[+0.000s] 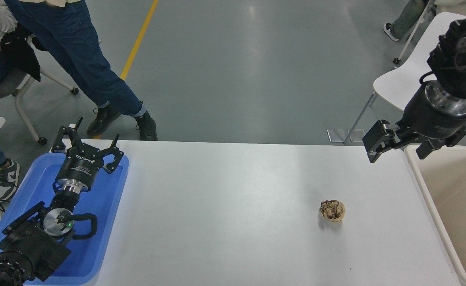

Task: Pick up paper ball place in dustbin

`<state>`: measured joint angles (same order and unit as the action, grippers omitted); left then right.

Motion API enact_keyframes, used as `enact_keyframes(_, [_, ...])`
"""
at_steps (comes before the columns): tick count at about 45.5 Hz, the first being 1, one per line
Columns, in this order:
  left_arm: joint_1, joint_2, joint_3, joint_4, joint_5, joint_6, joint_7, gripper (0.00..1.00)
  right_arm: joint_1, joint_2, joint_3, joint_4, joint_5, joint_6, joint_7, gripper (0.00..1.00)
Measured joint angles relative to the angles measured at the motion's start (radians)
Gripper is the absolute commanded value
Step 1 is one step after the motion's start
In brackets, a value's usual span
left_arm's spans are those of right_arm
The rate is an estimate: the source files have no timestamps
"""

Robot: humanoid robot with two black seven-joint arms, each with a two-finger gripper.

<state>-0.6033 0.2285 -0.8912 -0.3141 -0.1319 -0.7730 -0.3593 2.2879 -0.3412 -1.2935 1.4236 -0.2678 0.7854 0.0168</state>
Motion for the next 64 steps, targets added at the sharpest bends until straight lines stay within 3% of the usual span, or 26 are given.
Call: enact_keyframes(64, [0.001,0.001,0.000,0.001,0.000,0.001,-0.001,1.00,-0.058,-0.004,0.043,-0.003,0.001,0.000,0.000,1.00])
